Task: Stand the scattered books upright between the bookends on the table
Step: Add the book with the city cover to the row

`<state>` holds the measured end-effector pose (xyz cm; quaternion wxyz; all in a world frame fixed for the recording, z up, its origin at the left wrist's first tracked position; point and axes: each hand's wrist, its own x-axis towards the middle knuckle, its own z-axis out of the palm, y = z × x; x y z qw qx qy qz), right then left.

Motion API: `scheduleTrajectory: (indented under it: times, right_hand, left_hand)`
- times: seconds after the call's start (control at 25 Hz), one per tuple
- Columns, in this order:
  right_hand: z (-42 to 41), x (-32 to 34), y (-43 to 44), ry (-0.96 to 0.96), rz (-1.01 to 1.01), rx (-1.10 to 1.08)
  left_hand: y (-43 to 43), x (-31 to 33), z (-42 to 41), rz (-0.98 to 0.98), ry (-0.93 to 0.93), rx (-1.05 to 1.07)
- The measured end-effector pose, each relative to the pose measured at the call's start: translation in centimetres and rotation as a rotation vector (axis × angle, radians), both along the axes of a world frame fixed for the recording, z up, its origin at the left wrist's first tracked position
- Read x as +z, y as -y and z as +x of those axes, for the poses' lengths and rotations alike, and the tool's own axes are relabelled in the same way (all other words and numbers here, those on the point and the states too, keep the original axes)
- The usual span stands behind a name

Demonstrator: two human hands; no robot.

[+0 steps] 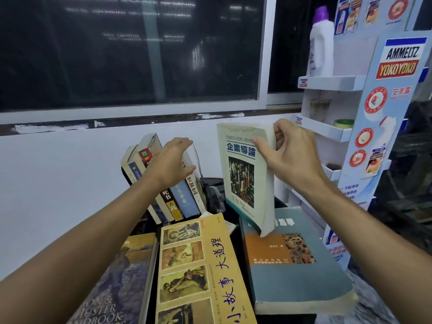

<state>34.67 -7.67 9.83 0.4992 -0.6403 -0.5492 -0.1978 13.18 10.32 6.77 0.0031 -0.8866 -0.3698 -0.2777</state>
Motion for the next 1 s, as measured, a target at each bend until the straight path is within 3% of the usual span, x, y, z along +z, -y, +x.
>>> scheduleTrajectory:
  times: [0.36, 1.0]
  right_hand:
    - [-1.5, -1.3, -8.4, 0.05, -0.009, 0.005]
    - [-2.8, -7.5, -17.3, -0.106, 0.123, -0.022]
  left_hand:
    - [-2.0, -0.8, -0.1, -0.07, -0.125, 0.104]
    - [-1.9, -2.5, -0.1, 0.016, -0.024, 0.129]
